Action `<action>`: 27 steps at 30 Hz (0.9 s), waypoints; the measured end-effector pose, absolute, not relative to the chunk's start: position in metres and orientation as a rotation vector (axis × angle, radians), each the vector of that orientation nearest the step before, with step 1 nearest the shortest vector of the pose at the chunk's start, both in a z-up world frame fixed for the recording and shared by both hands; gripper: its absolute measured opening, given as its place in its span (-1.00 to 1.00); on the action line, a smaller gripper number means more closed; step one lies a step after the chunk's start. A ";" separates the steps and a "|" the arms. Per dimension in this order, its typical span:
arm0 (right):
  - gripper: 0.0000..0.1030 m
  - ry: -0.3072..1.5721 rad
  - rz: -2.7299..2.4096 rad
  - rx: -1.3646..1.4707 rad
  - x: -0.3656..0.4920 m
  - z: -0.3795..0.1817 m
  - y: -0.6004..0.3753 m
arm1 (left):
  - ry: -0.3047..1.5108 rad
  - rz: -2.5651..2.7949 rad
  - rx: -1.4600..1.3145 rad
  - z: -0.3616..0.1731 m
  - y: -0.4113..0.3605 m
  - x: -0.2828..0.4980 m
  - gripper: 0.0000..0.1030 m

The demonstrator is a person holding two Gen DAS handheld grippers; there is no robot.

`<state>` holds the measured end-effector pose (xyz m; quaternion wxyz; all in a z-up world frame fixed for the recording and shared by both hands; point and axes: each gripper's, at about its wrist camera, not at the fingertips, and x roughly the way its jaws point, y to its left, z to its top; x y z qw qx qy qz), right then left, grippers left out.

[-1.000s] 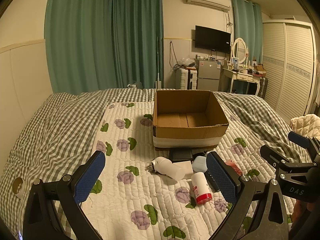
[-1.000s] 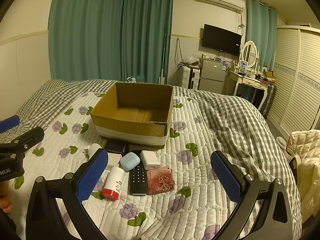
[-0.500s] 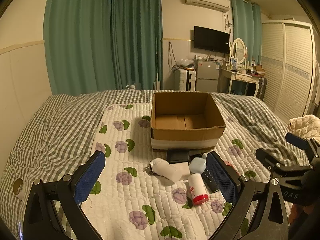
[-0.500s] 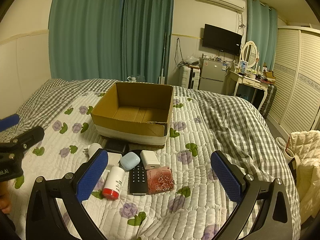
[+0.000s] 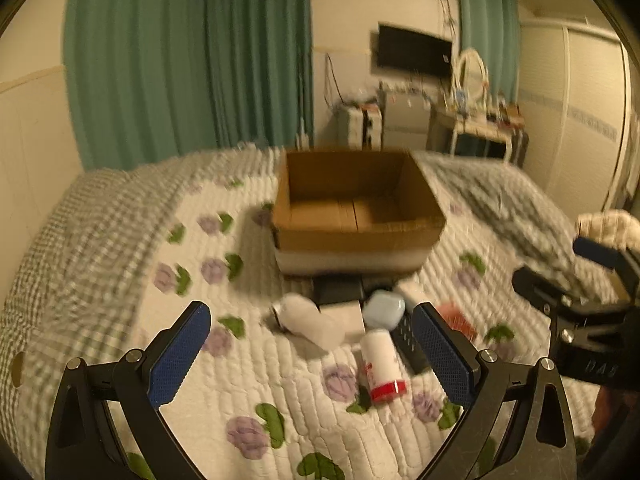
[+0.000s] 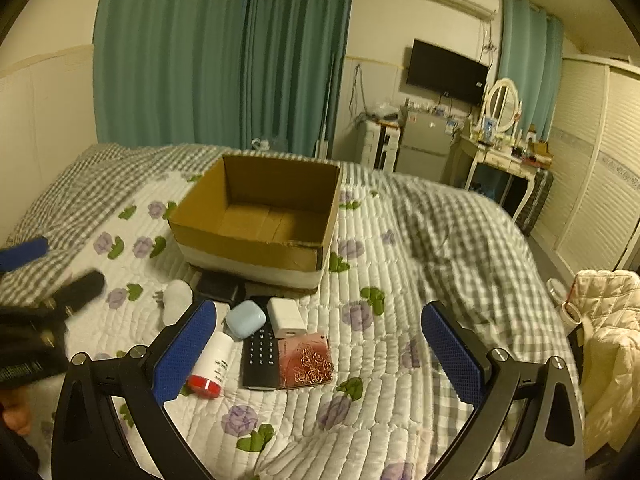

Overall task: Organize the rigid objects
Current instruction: 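Grasp the white-and-red spray bottle with the left gripper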

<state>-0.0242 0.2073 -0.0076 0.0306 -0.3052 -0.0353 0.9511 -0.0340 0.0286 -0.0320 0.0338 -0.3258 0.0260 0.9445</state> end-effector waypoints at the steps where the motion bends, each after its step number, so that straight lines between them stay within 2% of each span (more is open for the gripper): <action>1: 1.00 -0.109 2.926 -0.986 -0.031 -0.016 0.210 | 0.084 2.886 -1.037 -0.041 0.031 -0.038 0.96; 6: 1.00 -0.117 2.854 -1.158 -0.055 -0.053 0.217 | 0.089 2.752 -1.255 -0.094 0.054 -0.061 0.65; 10: 1.00 -0.063 2.807 -1.255 -0.068 -0.071 0.228 | 0.118 2.676 -1.365 -0.121 0.072 -0.072 0.62; 15: 1.00 0.071 2.766 -1.361 -0.079 -0.088 0.245 | 0.125 2.588 -1.450 -0.145 0.087 -0.083 0.10; 16: 1.00 0.090 2.766 -1.371 -0.081 -0.090 0.247 | 0.119 2.574 -1.454 -0.147 0.088 -0.084 -0.23; 17: 1.00 0.099 2.767 -1.375 -0.081 -0.091 0.248 | 0.111 2.559 -1.459 -0.148 0.089 -0.084 -0.28; 27: 1.00 0.000 2.798 -1.352 -0.081 -0.081 0.232 | 0.134 2.692 -1.260 -0.092 0.050 -0.068 -0.30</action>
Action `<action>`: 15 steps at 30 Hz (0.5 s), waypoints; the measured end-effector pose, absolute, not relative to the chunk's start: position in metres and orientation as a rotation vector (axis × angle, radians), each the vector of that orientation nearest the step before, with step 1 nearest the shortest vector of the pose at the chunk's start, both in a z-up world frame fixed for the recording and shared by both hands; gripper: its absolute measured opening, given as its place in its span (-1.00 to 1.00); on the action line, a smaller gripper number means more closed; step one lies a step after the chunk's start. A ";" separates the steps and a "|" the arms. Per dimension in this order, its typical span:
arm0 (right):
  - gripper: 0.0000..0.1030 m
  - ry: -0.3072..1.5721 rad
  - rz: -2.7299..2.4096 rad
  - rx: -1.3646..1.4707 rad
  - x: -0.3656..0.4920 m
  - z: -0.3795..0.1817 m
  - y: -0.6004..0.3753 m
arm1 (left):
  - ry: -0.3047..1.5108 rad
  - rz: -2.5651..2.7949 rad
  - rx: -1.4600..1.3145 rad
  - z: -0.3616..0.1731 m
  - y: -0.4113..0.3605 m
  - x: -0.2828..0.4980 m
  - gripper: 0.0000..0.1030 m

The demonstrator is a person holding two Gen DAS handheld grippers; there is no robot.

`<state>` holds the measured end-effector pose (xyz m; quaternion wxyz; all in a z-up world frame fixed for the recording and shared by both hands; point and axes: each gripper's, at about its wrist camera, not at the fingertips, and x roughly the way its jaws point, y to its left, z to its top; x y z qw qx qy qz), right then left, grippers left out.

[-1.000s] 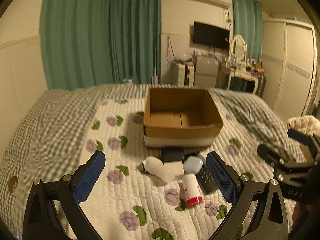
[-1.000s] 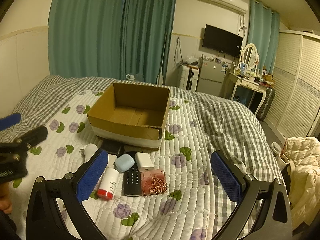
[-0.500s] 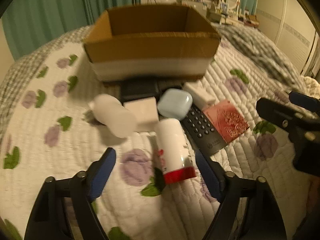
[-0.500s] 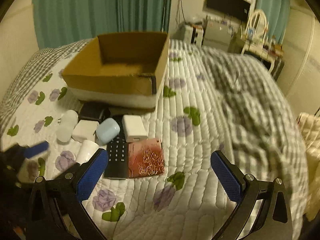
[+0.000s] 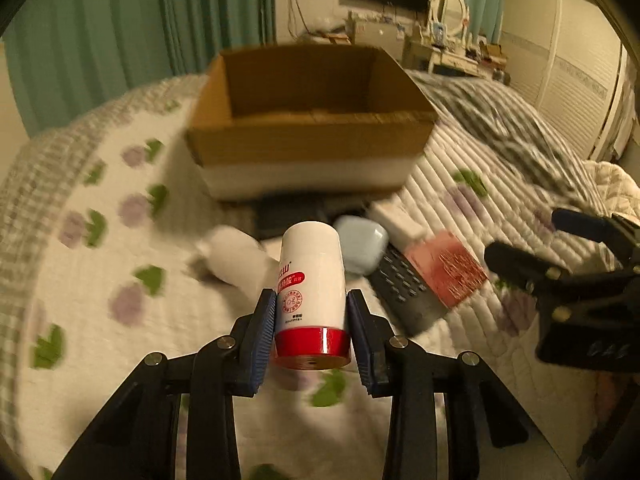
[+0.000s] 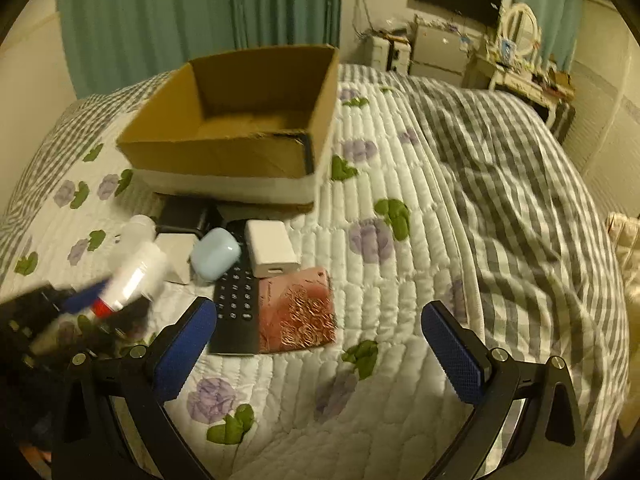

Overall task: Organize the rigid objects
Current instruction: 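Grasp the white-and-red spray bottle with the left gripper, then grasp the light-blue earbud case with the right gripper while the left gripper holds the bottle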

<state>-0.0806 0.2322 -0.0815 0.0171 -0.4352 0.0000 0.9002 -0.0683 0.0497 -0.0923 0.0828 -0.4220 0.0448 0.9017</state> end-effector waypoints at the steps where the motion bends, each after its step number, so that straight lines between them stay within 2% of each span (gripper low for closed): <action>1: 1.00 -0.033 2.812 -1.347 -0.082 -0.079 0.226 | 0.135 2.718 -1.247 -0.087 0.042 -0.069 -0.30; 6: 1.00 -0.133 2.896 -1.345 -0.097 -0.070 0.194 | 0.121 2.805 -1.256 -0.077 0.007 -0.085 -0.30; 10: 0.99 -0.200 2.926 -1.439 -0.123 -0.084 0.167 | 0.134 2.825 -1.292 -0.083 -0.008 -0.096 -0.30; 15: 0.61 -0.280 2.915 -1.576 -0.142 -0.117 0.148 | 0.087 2.798 -1.320 -0.098 -0.018 -0.101 -0.30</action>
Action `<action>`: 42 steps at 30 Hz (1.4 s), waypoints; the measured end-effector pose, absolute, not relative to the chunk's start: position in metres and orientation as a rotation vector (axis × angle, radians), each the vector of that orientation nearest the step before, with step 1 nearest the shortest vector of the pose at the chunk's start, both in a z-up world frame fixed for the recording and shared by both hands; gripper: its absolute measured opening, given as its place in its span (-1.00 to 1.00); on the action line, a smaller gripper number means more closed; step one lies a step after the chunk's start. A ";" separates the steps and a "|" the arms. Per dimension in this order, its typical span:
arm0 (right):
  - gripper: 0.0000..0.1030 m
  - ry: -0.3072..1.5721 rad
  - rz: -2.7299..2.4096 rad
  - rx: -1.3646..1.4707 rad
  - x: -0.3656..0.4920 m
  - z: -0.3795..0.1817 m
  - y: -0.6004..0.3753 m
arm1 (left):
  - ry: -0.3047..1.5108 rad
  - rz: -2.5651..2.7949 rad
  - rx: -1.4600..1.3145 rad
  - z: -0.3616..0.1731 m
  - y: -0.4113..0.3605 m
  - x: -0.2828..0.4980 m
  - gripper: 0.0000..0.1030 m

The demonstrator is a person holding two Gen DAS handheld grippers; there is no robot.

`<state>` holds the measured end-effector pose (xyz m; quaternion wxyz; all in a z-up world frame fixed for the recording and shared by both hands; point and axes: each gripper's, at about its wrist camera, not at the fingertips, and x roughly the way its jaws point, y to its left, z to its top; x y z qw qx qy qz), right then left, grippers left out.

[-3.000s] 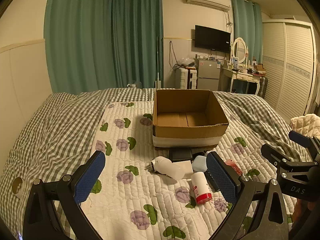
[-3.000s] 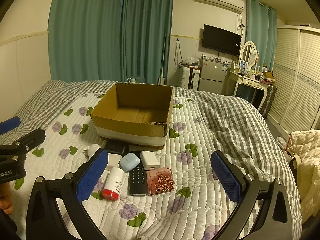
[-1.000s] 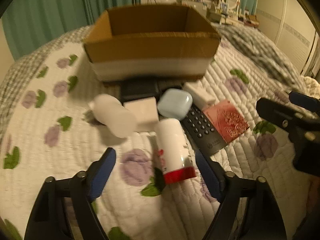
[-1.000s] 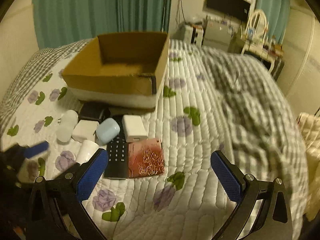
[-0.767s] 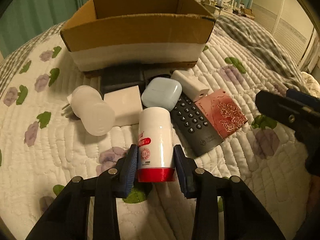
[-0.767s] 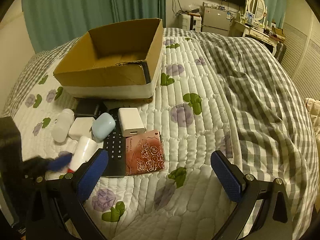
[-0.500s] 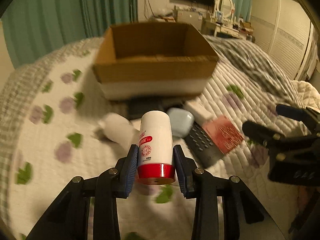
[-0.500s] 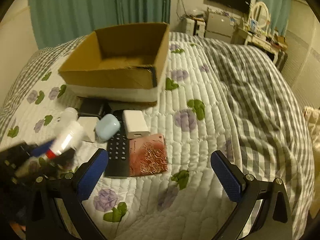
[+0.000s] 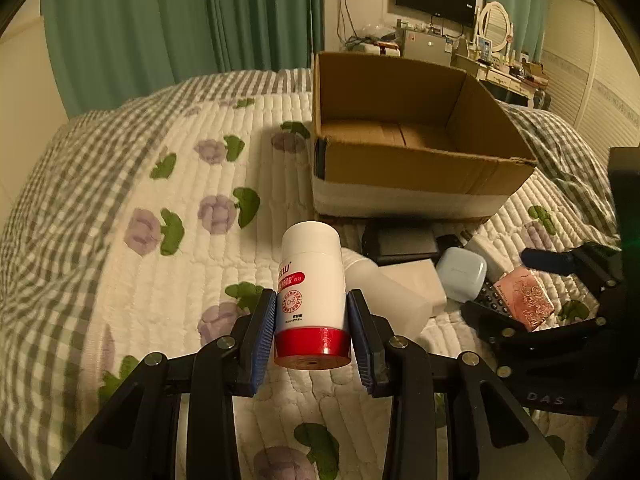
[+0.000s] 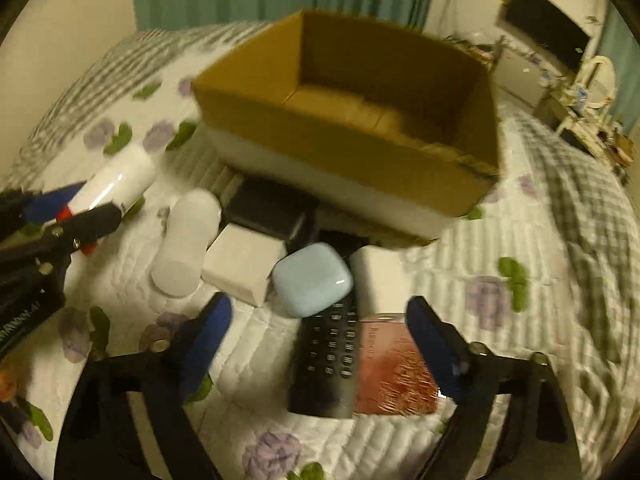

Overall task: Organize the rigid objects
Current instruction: 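Grasp the light-blue earbud case with the right gripper while the left gripper holds the bottle, then drop the spray bottle into the box with the left gripper while the right drops the earbud case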

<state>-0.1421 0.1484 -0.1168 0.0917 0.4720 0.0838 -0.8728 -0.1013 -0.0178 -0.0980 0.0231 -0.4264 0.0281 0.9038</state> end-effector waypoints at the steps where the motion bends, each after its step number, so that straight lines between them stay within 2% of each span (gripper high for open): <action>1: 0.55 0.239 -2.571 1.404 -0.145 -0.122 0.146 | 0.085 2.795 -1.323 -0.101 -0.019 -0.102 -0.30; 6: 0.41 0.226 -2.532 1.466 -0.164 -0.144 0.146 | 0.053 2.770 -1.328 -0.107 -0.025 -0.106 -0.30; 13: 0.38 0.168 -2.472 1.469 -0.178 -0.157 0.145 | 0.036 2.743 -1.326 -0.109 -0.024 -0.106 -0.30; 15: 0.18 0.174 -2.464 1.447 -0.175 -0.155 0.142 | 0.037 2.741 -1.325 -0.108 -0.023 -0.105 -0.30; 17: -0.19 0.222 -2.500 1.426 -0.172 -0.151 0.139 | 0.043 2.741 -1.326 -0.108 -0.022 -0.104 -0.29; 18: -0.27 0.254 -2.533 1.421 -0.171 -0.149 0.140 | 0.045 2.742 -1.325 -0.107 -0.022 -0.104 -0.29; 24: -0.47 0.246 -2.564 1.371 -0.160 -0.143 0.141 | 0.047 2.741 -1.327 -0.102 -0.018 -0.097 -0.29; 33: -0.53 0.195 -2.651 1.212 -0.125 -0.097 0.146 | 0.071 2.788 -1.236 -0.067 -0.010 -0.082 -0.29; 42: -0.53 0.184 -2.762 0.975 -0.110 -0.004 0.157 | 0.075 2.819 -1.060 0.000 0.006 -0.102 -0.29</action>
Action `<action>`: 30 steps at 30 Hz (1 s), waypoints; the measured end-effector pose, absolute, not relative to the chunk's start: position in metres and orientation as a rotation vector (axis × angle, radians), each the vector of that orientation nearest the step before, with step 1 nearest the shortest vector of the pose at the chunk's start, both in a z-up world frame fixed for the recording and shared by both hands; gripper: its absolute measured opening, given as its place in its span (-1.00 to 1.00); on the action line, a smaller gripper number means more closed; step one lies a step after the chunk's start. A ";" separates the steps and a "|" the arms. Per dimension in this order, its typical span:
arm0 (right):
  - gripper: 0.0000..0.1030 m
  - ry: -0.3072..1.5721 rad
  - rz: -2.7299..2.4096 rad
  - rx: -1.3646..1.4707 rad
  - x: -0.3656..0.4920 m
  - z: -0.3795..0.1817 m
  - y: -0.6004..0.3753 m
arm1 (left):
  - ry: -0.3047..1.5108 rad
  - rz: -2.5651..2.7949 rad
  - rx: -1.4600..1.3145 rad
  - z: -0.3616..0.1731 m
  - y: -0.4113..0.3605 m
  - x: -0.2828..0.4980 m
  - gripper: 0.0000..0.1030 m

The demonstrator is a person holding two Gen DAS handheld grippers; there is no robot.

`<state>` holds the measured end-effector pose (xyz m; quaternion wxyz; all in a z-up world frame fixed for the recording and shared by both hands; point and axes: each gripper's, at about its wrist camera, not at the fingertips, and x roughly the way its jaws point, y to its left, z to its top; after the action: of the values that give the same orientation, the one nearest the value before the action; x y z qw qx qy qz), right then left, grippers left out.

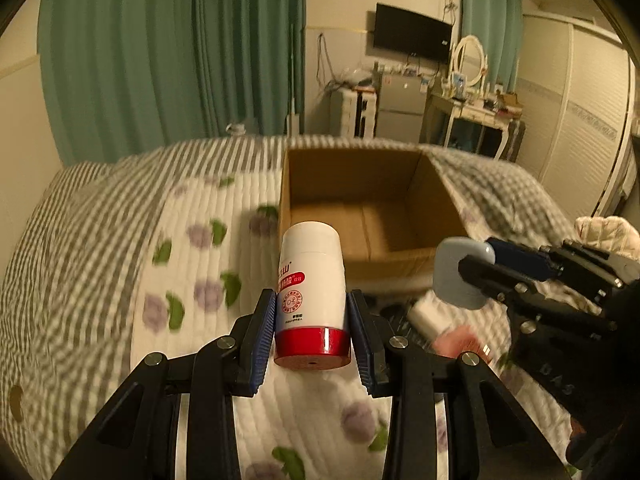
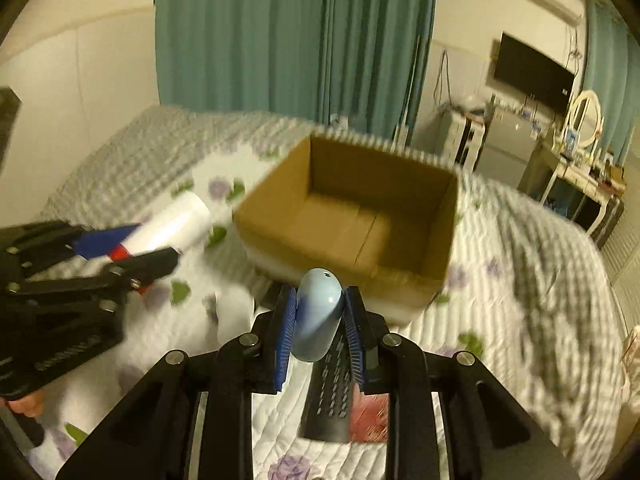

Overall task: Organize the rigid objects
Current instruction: 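Drop the spray bottle into the box with the left gripper while the right drops the earbud case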

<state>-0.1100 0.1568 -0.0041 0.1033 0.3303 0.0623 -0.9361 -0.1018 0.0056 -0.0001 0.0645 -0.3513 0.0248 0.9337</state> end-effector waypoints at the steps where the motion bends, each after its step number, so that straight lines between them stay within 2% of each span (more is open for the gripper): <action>1: -0.53 0.185 -2.773 0.952 -0.113 0.006 0.158 | 0.078 2.819 -1.052 0.004 0.008 -0.106 -0.29; 5: -0.53 0.184 -2.818 0.875 -0.130 0.039 0.169 | 0.066 2.820 -1.016 0.025 0.016 -0.138 -0.29; 10: -0.53 0.195 -2.871 0.830 -0.163 0.059 0.183 | 0.094 2.834 -1.032 0.025 0.025 -0.183 -0.29; 21: -0.53 0.174 -2.855 0.944 -0.233 0.012 0.204 | 0.160 2.771 -1.159 -0.047 0.051 -0.253 -0.29; 24: -0.53 0.165 -2.843 0.970 -0.238 -0.002 0.206 | 0.162 2.772 -1.132 -0.052 0.054 -0.252 -0.10; 25: -0.54 0.164 -2.839 0.972 -0.238 -0.006 0.207 | 0.155 2.773 -1.124 -0.051 0.053 -0.252 0.11; 26: -0.54 0.163 -2.837 0.974 -0.239 -0.007 0.208 | 0.141 2.784 -1.109 -0.047 0.052 -0.252 0.20; 30: -0.54 0.153 -2.838 0.980 -0.242 -0.011 0.210 | 0.140 2.817 -1.096 -0.039 0.048 -0.253 0.25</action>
<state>-0.2420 0.2095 -0.0106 0.0673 0.3253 0.0507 -0.9419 -0.2534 0.0484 -0.0387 0.0576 -0.3617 0.0463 0.9294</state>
